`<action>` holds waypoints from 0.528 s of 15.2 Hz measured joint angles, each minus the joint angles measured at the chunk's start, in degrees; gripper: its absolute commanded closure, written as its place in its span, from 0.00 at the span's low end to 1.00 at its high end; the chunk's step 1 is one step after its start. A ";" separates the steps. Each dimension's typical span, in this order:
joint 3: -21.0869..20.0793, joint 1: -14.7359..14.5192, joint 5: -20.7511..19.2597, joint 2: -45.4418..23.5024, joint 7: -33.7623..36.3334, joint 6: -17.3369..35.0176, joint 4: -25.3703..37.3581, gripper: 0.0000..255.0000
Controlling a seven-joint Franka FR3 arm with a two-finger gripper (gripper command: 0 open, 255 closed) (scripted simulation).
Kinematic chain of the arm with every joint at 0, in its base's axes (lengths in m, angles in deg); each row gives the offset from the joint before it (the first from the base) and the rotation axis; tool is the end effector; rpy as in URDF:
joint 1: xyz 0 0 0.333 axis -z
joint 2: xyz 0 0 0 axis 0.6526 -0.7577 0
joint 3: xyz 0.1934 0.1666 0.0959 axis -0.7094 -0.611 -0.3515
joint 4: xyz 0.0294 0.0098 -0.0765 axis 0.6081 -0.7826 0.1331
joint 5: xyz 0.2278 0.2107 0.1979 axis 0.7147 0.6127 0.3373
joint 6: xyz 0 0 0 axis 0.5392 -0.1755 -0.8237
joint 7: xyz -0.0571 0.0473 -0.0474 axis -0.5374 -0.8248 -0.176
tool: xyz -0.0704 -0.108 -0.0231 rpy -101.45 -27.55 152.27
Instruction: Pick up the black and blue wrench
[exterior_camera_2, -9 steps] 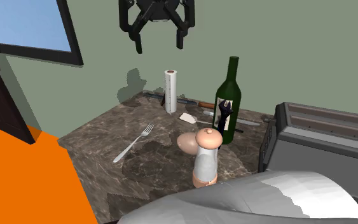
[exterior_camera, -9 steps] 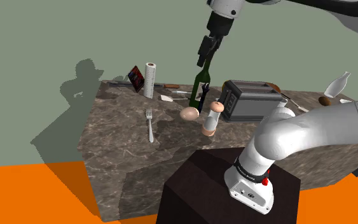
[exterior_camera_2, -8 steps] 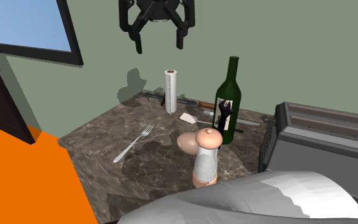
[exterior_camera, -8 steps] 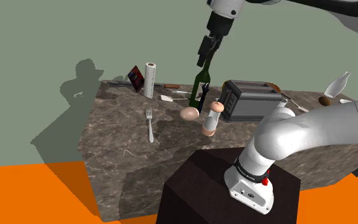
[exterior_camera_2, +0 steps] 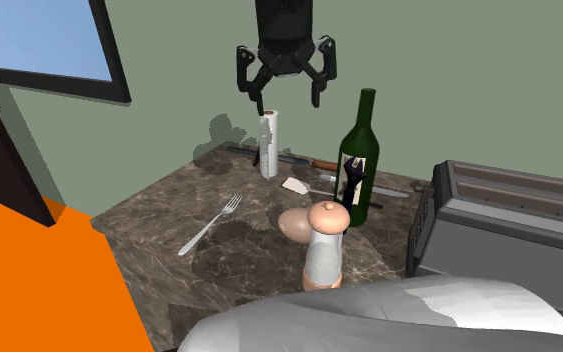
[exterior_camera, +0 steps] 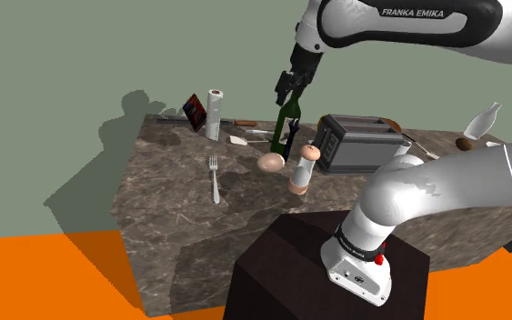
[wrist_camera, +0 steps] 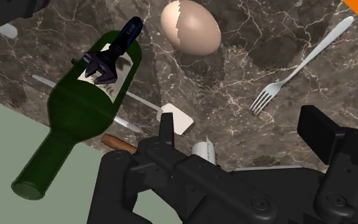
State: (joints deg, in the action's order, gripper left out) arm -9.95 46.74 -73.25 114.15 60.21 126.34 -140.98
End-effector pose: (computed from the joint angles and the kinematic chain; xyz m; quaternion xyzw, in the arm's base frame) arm 0.3425 -0.0315 0.5102 0.9943 -0.0236 0.0914 0.0502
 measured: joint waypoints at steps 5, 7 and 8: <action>0.64 5.35 -3.90 -3.77 5.03 10.16 -4.22 0.00; 1.00 7.70 -5.63 -5.56 7.05 13.83 -5.17 0.00; 1.14 8.88 -6.51 -6.09 8.19 15.82 -6.18 0.00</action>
State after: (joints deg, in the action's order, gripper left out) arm -8.81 55.62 -79.77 108.06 68.40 142.16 -147.16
